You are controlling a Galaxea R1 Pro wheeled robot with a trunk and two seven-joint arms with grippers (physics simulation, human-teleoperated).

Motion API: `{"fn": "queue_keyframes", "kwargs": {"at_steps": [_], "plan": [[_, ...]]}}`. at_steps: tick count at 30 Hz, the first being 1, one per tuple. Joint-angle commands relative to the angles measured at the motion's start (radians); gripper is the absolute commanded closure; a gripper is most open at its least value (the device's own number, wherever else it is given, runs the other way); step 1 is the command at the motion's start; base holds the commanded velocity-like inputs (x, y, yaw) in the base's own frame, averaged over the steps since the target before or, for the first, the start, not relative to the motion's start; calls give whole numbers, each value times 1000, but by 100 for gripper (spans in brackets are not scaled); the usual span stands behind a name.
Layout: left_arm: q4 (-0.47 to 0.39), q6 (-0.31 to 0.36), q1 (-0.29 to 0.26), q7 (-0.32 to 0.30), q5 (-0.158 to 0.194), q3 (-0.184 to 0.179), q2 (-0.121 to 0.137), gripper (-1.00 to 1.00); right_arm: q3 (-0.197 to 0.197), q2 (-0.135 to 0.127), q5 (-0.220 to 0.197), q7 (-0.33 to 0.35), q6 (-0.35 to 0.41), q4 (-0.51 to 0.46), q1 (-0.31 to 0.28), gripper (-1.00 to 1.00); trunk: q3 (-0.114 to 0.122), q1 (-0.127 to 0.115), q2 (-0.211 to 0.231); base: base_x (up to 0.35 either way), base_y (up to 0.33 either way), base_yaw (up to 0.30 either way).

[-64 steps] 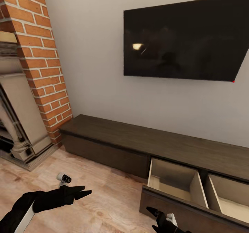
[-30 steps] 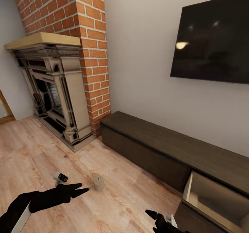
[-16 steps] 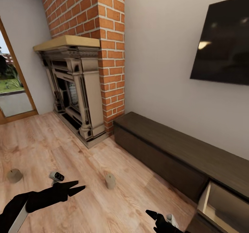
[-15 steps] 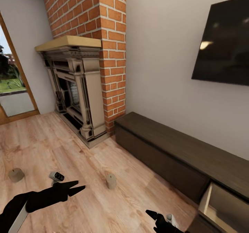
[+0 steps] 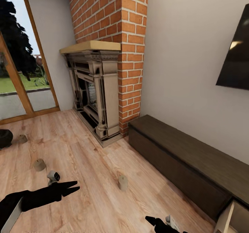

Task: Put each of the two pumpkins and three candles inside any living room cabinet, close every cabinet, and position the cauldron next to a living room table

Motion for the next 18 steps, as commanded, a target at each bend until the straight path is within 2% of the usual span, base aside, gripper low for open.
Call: {"fn": "queue_keyframes", "kwargs": {"at_steps": [1,2,3,4,6,8,10,14,15,16,17,18], "plan": [[0,10,-1,39,1,23,2,-100,-3,1,8,-21,1,-1,0,-100,2,-4,7,0,0,293],[0,9,-1,96,0,51,2,-100,-3,2,24,-54,-15,-1,0,-100,5,-8,14,0,0,293],[0,9,-2,185,-1,82,1,-100,-2,3,49,-108,-45,-1,0,-100,9,-12,21,0,0,293],[0,8,-2,250,0,96,0,-100,-1,4,68,-155,-74,-1,0,-100,12,-16,28,0,0,293],[-5,4,-5,376,0,111,-5,-100,7,11,114,-264,-131,-1,0,-100,18,-23,42,0,0,293],[-12,-2,-6,491,1,118,-9,-100,36,32,153,-363,-174,-1,0,-100,24,-31,56,0,0,293],[-22,-12,-6,597,1,121,-11,-100,67,49,173,-430,-209,0,0,-100,30,-39,70,0,0,293],[-44,-54,-6,763,-5,121,-29,-100,99,58,184,-472,-255,0,0,-100,43,-54,98,0,0,293],[-45,-82,-7,864,-7,119,-48,-100,106,60,185,-479,-268,1,0,-100,46,-58,105,0,0,293],[-44,-92,-7,901,-7,119,-54,-100,107,60,186,-479,-272,2,0,-100,49,-62,112,0,0,293],[-44,-120,-7,985,-7,118,-68,-100,109,61,187,-479,-277,7,0,-100,52,-65,119,0,0,290],[-43,-135,-7,1025,-6,118,-75,-100,110,61,188,-480,-280,10,0,-100,55,-69,126,0,0,288]]}}
